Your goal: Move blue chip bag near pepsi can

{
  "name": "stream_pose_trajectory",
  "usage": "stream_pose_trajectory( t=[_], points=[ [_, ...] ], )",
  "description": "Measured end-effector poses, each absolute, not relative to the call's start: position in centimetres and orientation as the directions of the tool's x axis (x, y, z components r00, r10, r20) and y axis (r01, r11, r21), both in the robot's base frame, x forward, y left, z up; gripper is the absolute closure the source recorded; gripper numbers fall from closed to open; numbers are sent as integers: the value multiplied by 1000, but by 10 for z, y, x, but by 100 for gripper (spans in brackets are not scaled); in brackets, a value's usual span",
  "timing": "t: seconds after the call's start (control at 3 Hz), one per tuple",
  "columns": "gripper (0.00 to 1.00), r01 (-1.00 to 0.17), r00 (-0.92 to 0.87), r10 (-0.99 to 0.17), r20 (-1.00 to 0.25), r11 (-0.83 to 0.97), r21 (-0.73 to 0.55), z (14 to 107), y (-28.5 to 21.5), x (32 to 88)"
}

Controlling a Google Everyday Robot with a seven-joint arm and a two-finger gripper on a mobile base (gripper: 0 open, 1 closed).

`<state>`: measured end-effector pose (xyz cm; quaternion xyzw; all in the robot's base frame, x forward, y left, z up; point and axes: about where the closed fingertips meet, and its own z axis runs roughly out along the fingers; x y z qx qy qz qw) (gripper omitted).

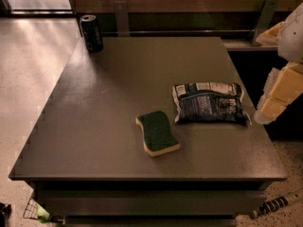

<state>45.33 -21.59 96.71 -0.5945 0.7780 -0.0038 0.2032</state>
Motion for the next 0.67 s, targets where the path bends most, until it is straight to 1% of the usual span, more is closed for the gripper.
stream_pose_trajectory(
  t=[0.33, 0.67],
  points=[
    [0, -924, -202, -877, -436, 318, -212, 939, -208, 485],
    [0, -932, -192, -820, -540, 324, -160, 906, -187, 516]
  ],
)
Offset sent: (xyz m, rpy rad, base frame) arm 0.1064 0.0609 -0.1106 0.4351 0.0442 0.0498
